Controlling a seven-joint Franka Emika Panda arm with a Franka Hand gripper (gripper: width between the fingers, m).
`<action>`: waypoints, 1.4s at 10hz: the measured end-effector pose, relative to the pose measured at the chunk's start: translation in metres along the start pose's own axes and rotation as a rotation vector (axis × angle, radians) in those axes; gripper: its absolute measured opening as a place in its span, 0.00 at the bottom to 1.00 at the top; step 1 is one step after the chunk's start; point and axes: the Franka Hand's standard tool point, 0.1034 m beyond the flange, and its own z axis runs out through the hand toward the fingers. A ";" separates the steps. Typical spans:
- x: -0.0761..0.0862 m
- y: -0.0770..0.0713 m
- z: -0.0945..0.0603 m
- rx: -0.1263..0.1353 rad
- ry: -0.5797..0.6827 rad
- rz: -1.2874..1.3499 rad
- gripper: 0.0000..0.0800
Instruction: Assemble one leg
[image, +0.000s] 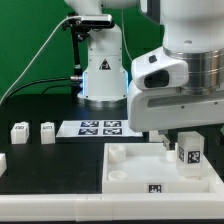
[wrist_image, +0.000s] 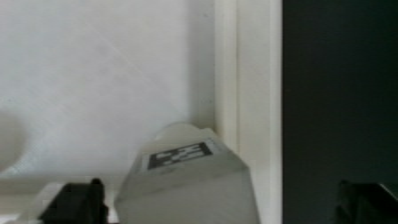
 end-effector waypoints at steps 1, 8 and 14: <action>0.000 0.000 0.000 0.000 0.000 0.000 0.81; 0.001 0.005 0.001 -0.005 0.000 0.051 0.38; 0.000 0.001 0.002 0.016 0.000 0.823 0.37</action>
Offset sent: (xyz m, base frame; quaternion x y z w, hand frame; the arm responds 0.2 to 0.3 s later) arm 0.0000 0.0000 0.0000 0.0000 0.0000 0.0000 1.0000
